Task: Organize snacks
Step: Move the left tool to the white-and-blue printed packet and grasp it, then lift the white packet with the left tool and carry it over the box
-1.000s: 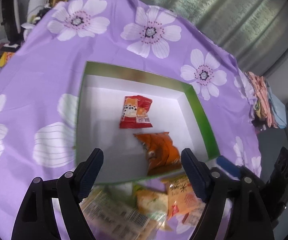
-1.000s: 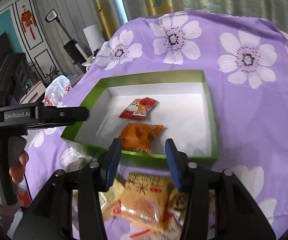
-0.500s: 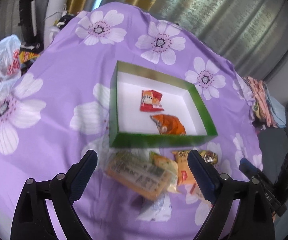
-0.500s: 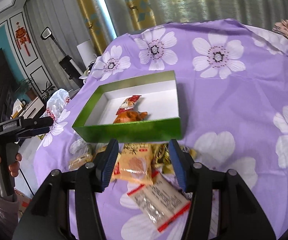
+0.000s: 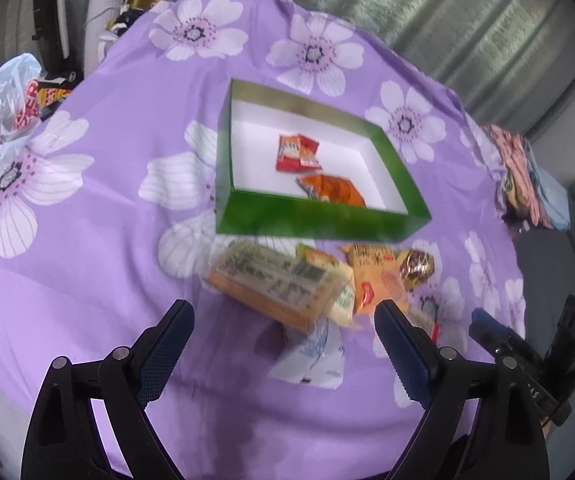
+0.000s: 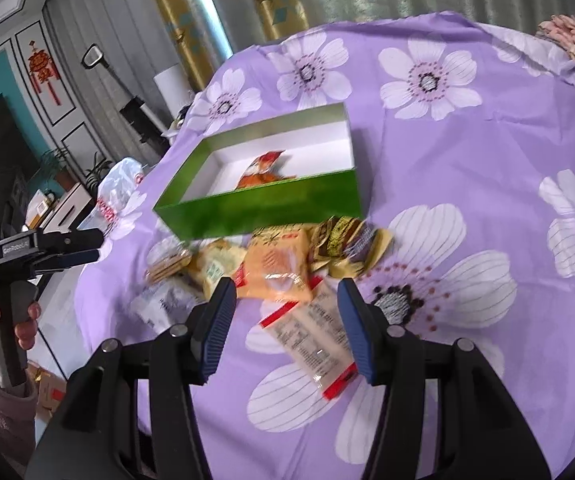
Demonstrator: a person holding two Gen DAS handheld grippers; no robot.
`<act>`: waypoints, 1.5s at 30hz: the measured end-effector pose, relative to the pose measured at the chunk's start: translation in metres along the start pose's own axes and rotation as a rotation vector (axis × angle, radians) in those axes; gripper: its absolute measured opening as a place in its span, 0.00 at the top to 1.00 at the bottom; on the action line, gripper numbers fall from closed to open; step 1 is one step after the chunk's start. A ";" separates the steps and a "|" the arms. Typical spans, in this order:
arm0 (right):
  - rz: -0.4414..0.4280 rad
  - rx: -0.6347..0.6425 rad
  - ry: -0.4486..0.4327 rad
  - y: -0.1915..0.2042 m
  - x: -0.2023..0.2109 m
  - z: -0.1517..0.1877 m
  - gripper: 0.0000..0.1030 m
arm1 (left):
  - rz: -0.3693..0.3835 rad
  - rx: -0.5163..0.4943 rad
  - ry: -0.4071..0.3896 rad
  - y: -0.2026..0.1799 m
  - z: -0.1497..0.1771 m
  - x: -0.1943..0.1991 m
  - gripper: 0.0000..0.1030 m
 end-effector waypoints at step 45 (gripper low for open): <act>-0.333 0.096 0.236 0.102 -0.107 0.054 0.77 | 0.069 -0.150 0.139 -0.023 0.042 -0.058 0.48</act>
Point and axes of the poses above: each gripper's, at about its wrist camera, not at the fingertips, and x roughly against the way its jaws point, y to its left, z to its underside, the point moved 3 cm from there along -x, roughly the way its jaws point
